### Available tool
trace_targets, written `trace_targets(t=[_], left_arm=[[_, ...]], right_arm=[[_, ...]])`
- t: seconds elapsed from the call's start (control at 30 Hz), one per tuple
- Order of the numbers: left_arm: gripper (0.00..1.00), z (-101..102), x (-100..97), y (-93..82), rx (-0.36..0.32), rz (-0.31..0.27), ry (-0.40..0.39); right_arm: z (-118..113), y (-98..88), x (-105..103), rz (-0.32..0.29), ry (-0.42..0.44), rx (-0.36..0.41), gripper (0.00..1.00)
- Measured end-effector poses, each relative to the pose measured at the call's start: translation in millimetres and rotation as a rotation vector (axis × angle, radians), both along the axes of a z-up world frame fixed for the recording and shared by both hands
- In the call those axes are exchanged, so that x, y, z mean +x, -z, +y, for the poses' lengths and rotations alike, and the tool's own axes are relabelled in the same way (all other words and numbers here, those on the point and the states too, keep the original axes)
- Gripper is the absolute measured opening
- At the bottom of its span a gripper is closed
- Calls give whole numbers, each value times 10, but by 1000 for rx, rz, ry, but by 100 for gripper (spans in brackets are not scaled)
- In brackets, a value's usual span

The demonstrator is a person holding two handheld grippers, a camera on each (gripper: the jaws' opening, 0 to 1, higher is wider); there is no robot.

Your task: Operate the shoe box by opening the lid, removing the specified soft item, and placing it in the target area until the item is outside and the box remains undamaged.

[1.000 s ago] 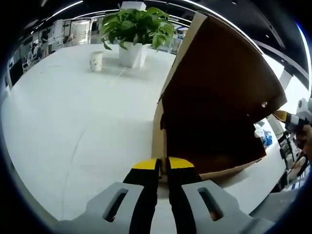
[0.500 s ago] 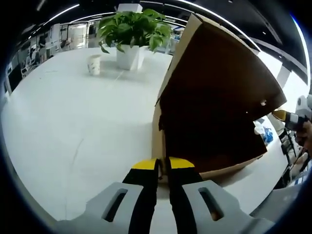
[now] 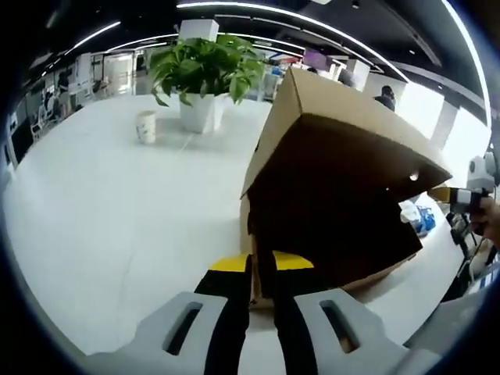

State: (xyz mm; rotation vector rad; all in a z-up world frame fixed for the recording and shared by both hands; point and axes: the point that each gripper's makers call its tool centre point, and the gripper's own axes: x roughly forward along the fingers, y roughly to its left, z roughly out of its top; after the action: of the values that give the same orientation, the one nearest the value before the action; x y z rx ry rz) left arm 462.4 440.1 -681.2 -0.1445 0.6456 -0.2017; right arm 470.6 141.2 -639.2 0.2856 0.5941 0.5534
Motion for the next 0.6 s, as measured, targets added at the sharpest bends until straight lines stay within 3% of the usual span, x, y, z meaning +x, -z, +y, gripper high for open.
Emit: trace_targets(t=[0.3, 0.6], left_arm=[[12, -24, 41, -156, 16, -53, 25], [15, -65, 30, -206, 28, -78, 60]], right_arm=[[8, 4, -40, -3, -9, -10, 0], [-1, 52, -75, -3, -36, -22, 0]])
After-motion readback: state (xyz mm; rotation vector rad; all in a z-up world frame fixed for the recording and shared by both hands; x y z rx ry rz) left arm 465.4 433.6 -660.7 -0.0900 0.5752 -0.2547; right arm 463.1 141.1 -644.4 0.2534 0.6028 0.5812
